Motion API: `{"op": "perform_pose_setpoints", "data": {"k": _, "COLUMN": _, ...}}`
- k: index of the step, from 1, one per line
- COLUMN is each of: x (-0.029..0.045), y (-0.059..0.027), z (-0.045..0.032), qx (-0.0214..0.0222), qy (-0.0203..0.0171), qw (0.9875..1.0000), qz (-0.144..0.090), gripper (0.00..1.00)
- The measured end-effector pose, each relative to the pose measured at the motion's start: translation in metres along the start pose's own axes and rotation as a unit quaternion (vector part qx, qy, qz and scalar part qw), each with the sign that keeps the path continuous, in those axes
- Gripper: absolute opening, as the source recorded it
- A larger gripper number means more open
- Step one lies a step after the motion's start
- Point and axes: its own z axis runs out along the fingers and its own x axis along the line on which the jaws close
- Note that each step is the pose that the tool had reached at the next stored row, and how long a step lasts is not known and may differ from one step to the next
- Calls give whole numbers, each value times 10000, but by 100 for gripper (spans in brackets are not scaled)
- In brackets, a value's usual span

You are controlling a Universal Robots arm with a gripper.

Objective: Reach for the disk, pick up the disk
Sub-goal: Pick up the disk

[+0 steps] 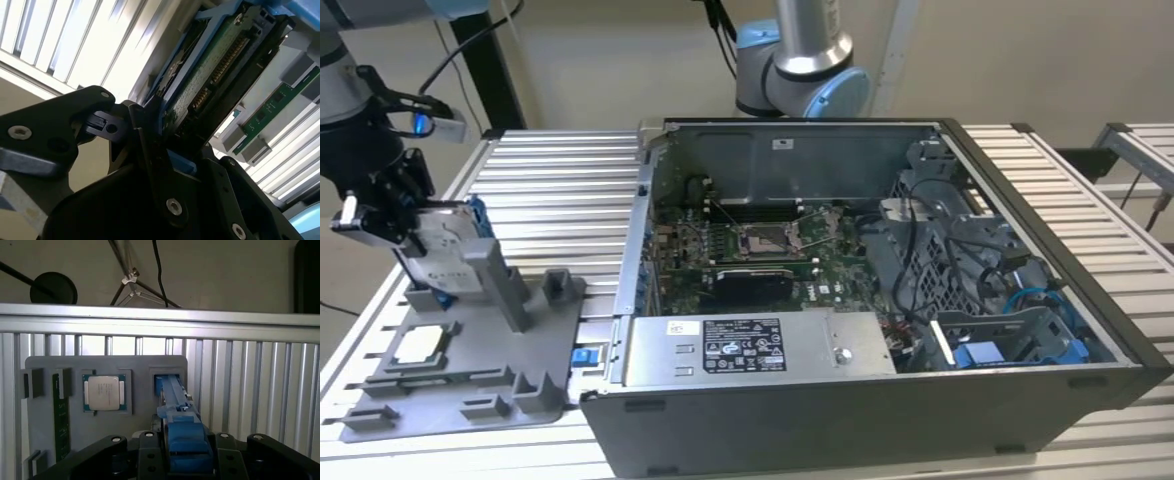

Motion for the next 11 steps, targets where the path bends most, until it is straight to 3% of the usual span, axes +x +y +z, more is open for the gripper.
{"op": "perform_pose_setpoints", "data": {"k": 11, "x": -4, "y": 2, "z": -137, "qx": 0, "qy": 0, "qw": 10000, "qz": 0, "gripper": 0}}
